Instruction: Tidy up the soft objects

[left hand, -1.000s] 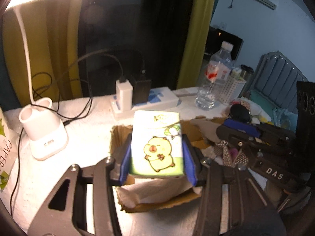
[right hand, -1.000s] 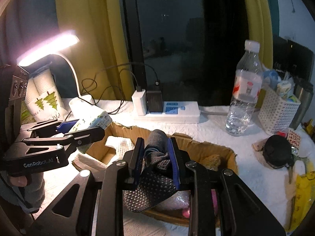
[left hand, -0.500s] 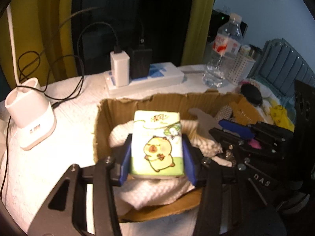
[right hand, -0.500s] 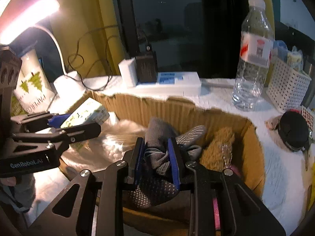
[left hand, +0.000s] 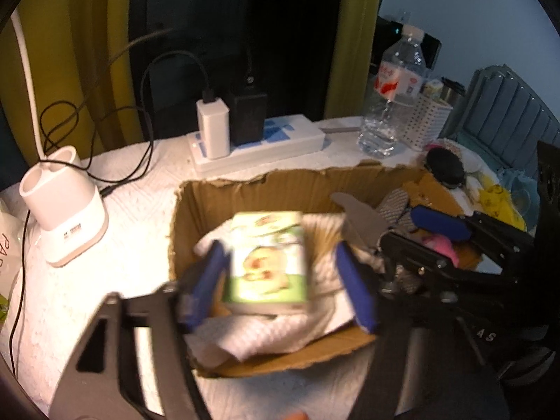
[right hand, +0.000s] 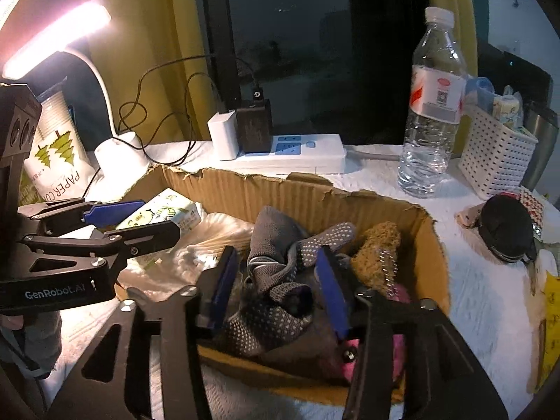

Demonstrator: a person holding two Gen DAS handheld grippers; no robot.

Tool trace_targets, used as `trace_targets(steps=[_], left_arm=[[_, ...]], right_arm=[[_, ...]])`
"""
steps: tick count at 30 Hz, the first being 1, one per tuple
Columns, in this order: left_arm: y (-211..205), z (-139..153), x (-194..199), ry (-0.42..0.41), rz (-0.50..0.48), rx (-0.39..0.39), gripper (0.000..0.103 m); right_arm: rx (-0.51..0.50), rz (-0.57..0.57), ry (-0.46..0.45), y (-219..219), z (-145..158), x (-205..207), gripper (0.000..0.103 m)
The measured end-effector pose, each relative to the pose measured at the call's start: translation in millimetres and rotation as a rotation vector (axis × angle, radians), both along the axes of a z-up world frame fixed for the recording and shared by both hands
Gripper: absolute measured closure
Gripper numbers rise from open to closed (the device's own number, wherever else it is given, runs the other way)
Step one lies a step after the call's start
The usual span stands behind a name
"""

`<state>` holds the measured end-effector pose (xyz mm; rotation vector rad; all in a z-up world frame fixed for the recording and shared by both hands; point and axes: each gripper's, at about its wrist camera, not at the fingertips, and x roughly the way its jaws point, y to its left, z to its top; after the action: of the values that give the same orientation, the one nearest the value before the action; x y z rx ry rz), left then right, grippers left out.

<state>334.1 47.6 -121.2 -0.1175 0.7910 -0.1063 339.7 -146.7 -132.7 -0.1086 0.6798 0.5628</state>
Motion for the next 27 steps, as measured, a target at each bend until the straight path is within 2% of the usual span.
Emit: trace_targets(steps=[12, 19, 23, 27], left_arm=[[-10, 27, -33, -0.079, -0.003, 0.015, 0.027], [-15, 34, -55, -0.097, -0.001, 0.007, 0.026], [-22, 39, -69, -0.111, -0.004, 0.003, 0.026], [-29, 46, -87, -0.138, -0.009, -0.003, 0.026]], right_arm=[[-0.003, -0.050, -0.032, -23, 21, -27, 0.045], [0.010, -0.080, -0.049, -39, 30, -48, 0.043], [0.015, -0.087, -0.058, -47, 35, -63, 0.036], [0.019, -0.098, -0.069, -53, 39, -77, 0.034]])
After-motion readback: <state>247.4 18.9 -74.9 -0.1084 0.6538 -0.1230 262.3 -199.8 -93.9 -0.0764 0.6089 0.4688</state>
